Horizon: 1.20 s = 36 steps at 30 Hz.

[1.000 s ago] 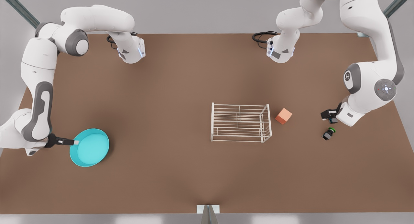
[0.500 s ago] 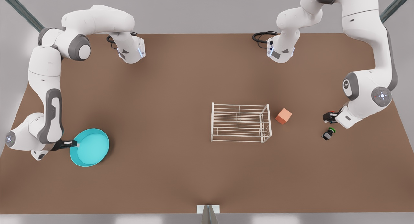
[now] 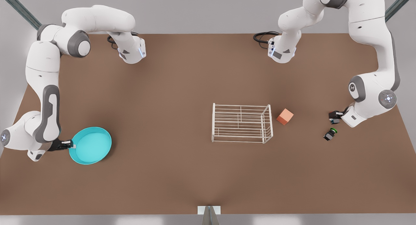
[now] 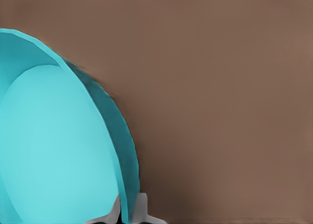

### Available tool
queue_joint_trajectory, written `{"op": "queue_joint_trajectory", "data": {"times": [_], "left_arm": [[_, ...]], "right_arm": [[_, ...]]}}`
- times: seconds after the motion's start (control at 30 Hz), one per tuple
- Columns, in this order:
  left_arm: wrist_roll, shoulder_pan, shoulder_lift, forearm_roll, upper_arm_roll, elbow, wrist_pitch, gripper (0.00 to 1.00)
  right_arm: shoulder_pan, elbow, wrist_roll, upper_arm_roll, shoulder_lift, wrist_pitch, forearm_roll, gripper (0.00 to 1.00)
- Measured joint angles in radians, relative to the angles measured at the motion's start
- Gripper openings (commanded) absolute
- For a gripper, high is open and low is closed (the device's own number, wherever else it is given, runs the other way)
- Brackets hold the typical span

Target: Place the plate on the shelf with right arm and place the red button switch in the plate with left arm

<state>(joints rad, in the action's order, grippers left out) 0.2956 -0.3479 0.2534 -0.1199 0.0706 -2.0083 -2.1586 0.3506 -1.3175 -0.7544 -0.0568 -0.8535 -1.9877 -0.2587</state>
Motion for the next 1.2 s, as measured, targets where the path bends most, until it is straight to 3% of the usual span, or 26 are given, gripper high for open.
{"op": "queue_joint_trajectory", "data": {"times": [0.27, 1.2], "left_arm": [[0.028, -0.048, 0.053, 0.002, 0.001, -0.002, -0.017, 1.00], [0.103, -0.169, 0.245, -0.001, 0.000, -0.046, -0.278, 1.00]], "right_arm": [[-0.054, -0.010, 0.007, 0.001, 0.130, 0.090, 0.002, 0.16], [-0.696, 0.011, 0.554, -0.025, 0.321, 0.237, 0.033, 0.17]]}}
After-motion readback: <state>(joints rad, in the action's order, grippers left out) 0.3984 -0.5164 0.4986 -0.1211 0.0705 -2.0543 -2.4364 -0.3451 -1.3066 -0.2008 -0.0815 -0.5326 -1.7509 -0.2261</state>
